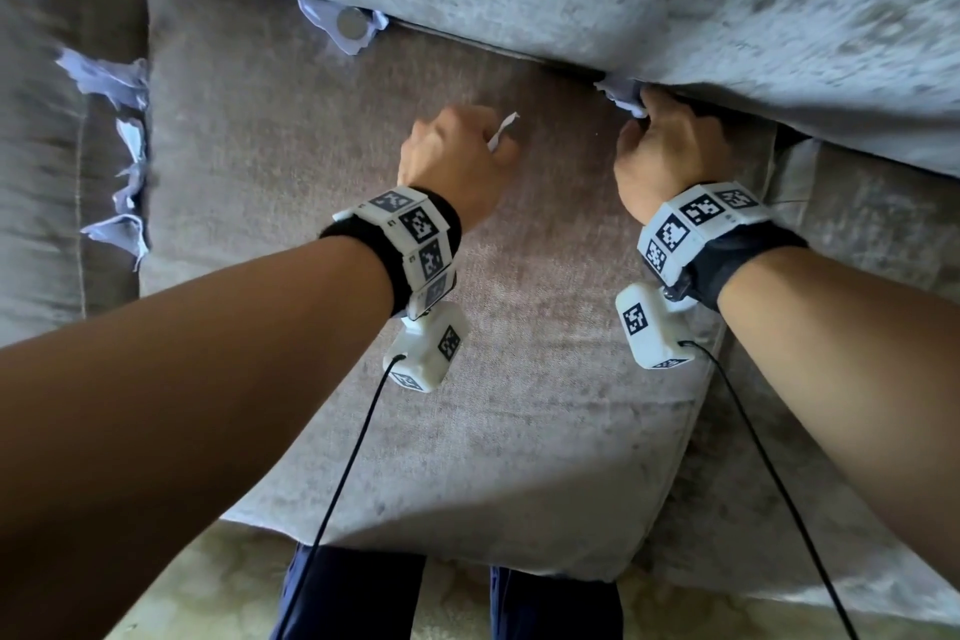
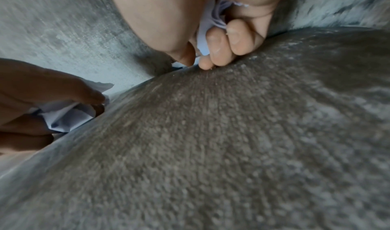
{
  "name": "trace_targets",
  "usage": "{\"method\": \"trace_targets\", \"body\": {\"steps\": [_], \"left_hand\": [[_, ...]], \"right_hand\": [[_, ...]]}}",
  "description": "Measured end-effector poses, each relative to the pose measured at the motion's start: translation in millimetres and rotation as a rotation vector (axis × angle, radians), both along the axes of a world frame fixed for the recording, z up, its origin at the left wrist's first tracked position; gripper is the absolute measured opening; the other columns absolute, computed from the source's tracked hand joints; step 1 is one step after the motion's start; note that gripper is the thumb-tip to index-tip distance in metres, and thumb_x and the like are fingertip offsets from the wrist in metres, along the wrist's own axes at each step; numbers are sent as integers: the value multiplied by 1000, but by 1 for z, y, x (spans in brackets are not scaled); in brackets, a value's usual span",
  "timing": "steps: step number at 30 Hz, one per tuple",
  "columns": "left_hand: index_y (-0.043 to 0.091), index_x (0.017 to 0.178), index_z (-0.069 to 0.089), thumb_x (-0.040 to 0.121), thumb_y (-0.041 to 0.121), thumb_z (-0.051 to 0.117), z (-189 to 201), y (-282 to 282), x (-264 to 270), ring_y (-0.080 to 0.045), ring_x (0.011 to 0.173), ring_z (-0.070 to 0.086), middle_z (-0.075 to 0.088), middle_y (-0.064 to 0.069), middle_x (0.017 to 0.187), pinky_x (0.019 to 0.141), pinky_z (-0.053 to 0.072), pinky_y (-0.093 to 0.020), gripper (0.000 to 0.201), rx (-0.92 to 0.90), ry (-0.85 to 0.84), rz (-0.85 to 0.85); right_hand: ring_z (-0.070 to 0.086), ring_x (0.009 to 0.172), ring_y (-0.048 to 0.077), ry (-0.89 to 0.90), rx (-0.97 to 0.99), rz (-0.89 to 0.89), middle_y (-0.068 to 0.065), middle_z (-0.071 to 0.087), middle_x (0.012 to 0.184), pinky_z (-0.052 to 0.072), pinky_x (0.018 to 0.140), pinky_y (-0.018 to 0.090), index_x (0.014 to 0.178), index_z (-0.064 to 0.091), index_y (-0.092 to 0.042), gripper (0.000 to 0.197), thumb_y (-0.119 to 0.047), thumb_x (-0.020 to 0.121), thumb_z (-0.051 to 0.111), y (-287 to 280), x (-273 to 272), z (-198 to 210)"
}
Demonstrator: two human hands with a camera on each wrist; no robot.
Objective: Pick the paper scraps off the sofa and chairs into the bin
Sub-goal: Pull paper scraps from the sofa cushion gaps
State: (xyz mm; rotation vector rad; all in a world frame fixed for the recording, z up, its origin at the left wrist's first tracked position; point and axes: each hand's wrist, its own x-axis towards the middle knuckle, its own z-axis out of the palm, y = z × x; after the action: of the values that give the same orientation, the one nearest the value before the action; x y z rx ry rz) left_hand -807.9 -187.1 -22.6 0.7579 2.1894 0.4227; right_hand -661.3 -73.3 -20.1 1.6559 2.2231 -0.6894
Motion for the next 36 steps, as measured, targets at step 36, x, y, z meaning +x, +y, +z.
{"method": "trace_targets", "body": {"steps": [36], "left_hand": [[30, 93, 58, 86, 29, 54, 8, 1, 16, -25, 85, 65, 62, 9, 82, 82, 57, -44, 8, -51, 2, 52]], "right_hand": [[55, 98, 33, 186, 19, -154, 11, 63, 94, 30, 66, 26, 102, 56, -9, 15, -19, 93, 51, -7, 35, 1]]}}
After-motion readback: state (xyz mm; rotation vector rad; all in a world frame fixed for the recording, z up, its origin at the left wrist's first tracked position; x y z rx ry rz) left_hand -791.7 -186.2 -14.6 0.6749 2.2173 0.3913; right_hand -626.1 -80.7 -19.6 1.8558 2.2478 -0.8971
